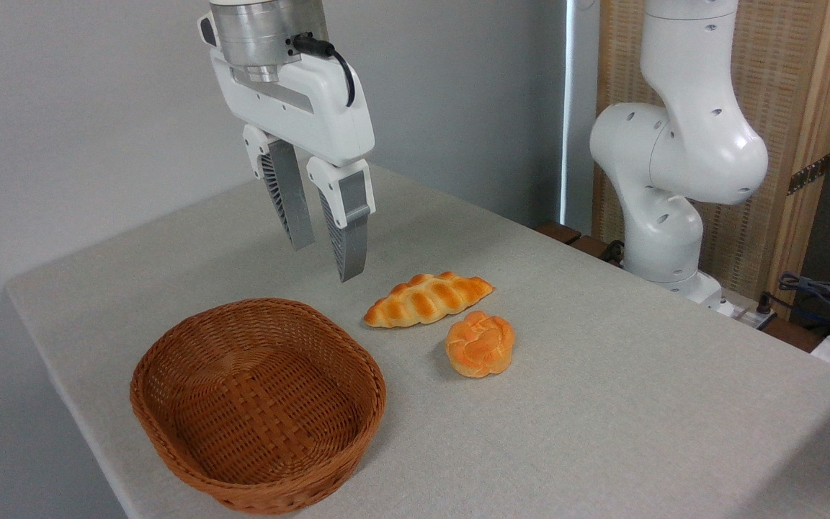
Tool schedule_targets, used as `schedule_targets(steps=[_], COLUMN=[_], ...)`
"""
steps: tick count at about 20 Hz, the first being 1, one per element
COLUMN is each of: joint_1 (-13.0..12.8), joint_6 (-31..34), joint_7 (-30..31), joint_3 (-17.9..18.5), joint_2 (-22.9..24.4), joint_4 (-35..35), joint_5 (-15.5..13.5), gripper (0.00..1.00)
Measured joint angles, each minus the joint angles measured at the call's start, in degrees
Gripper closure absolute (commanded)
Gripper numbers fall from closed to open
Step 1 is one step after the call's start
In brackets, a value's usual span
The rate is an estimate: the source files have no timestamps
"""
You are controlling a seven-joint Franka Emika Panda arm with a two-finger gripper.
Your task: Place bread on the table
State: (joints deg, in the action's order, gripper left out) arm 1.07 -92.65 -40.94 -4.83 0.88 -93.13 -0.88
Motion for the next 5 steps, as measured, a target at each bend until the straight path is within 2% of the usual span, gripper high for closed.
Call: schedule_targets(steps=[5], joint_1=[-0.7], joint_6=[0.2], joint_7=[0.0], joint_3=[0.0], joint_2=[0.0], joint_4=[0.0], joint_5=[0.0], gripper=[0.0])
